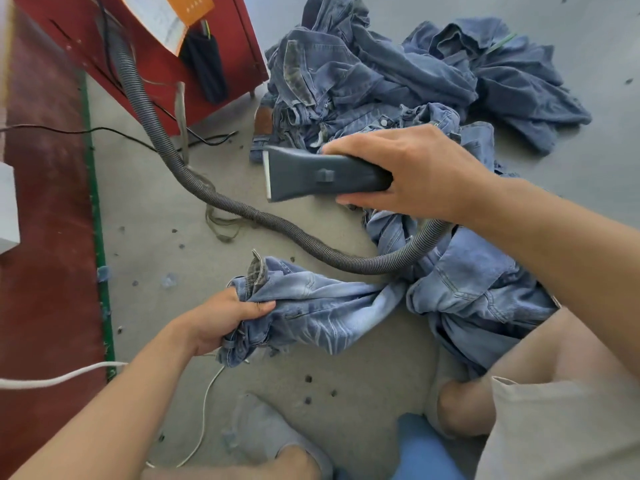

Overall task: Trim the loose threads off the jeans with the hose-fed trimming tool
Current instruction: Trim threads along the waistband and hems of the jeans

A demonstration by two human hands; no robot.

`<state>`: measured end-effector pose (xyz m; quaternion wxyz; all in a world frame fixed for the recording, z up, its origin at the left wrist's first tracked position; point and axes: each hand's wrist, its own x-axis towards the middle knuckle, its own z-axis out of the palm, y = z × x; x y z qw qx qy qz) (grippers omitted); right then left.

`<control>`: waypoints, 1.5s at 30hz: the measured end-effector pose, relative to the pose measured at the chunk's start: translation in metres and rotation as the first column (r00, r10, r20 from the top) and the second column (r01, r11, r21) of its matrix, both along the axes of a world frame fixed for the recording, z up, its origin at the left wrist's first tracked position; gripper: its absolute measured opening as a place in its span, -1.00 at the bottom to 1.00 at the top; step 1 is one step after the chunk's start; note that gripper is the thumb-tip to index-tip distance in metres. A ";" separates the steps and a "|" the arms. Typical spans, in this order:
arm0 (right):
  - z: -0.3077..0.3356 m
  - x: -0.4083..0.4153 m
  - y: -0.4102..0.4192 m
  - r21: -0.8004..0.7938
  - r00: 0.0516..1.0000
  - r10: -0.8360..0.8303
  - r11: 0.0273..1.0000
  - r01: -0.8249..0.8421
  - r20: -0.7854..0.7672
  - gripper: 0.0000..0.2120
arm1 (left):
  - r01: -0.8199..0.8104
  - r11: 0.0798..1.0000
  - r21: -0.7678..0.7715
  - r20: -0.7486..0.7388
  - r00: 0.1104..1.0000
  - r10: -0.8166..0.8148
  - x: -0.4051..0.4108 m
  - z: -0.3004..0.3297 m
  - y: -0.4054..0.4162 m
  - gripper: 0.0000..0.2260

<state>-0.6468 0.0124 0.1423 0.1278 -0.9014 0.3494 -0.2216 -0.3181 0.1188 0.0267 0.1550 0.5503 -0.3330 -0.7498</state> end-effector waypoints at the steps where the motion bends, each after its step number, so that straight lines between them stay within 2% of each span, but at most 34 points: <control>1: -0.001 -0.001 0.000 -0.030 0.999 0.034 0.999 -0.035 -0.031 -0.55 | -0.001 1.000 -0.014 0.000 1.000 0.001 0.000 0.000 0.000 -0.61; 3: -0.007 -0.002 0.001 -0.023 0.986 0.106 0.994 -0.109 -0.130 -0.53 | -0.007 1.000 -0.028 -0.010 1.000 0.006 0.000 0.001 0.001 -0.62; 5: -0.016 -0.003 0.003 0.092 0.955 0.164 0.985 -0.146 -0.248 -0.53 | -0.017 0.999 -0.027 -0.009 1.000 0.017 -0.001 0.003 0.000 -0.62; 10: -0.041 -0.015 0.007 0.236 0.824 0.233 0.964 -0.124 -0.517 -0.63 | 0.008 0.998 -0.061 0.038 0.999 -0.006 0.004 0.004 -0.001 -0.70; 14: -0.066 -0.025 0.015 0.184 0.703 0.207 0.977 -0.110 -0.681 -0.75 | -0.016 0.989 -0.148 0.002 1.000 0.016 0.001 0.005 0.008 -0.69; 17: -0.093 -0.022 0.033 0.133 0.587 0.182 0.983 -0.126 -0.789 -0.72 | -0.049 0.983 -0.175 -0.015 0.999 0.047 -0.001 0.007 0.013 -0.72; 19: -0.105 -0.015 0.043 0.082 0.564 0.143 0.988 -0.132 -0.813 -0.73 | -0.070 0.980 -0.185 0.001 0.997 0.071 -0.003 0.006 0.014 -0.74; 21: -0.109 -0.007 0.048 0.041 0.578 0.123 0.988 -0.152 -0.807 -0.75 | -0.103 0.979 -0.175 0.032 0.993 0.110 -0.005 0.003 0.015 -0.75; 23: -0.106 -0.002 0.052 0.064 0.622 0.182 0.976 -0.207 -0.762 -0.73 | -0.123 0.977 -0.171 0.081 0.987 0.139 -0.009 0.000 0.015 -0.80; 26: -0.091 0.001 0.052 0.094 0.681 0.257 0.959 -0.267 -0.686 -0.67 | -0.180 0.966 -0.186 0.249 0.942 0.224 -0.021 -0.009 0.016 -0.81; 29: -0.082 -0.007 0.037 0.061 0.730 0.120 0.992 -0.108 -0.672 -0.67 | -0.281 0.935 -0.216 0.417 0.839 0.349 -0.040 -0.019 0.016 -0.74; 32: -0.084 -0.012 0.028 0.039 0.672 0.014 0.999 0.022 -0.740 -0.69 | -0.328 0.894 -0.306 0.501 0.743 0.444 -0.056 -0.024 0.014 -0.75; 35: -0.100 -0.003 0.038 0.007 0.616 -0.001 1.000 0.010 -0.787 -0.72 | -0.330 0.862 -0.384 0.571 0.649 0.503 -0.067 -0.025 0.011 -0.72; 38: -0.108 0.009 0.051 0.041 0.613 0.056 0.998 -0.038 -0.788 -0.70 | -0.331 0.855 -0.400 0.599 0.611 0.517 -0.070 -0.026 0.012 -0.72; 40: -0.102 0.012 0.053 0.074 0.667 0.115 0.993 -0.090 -0.736 -0.65 | -0.353 0.848 -0.395 0.589 0.611 0.529 -0.068 -0.026 0.011 -0.70; 42: -0.084 0.013 0.049 0.114 0.769 0.149 0.989 -0.099 -0.621 -0.65 | -0.390 0.842 -0.372 0.574 0.616 0.539 -0.064 -0.026 0.009 -0.69; 45: -0.052 0.008 0.035 0.211 0.913 0.045 0.976 0.046 -0.406 -0.66 | -0.425 0.848 -0.317 0.544 0.651 0.529 -0.060 -0.025 0.008 -0.66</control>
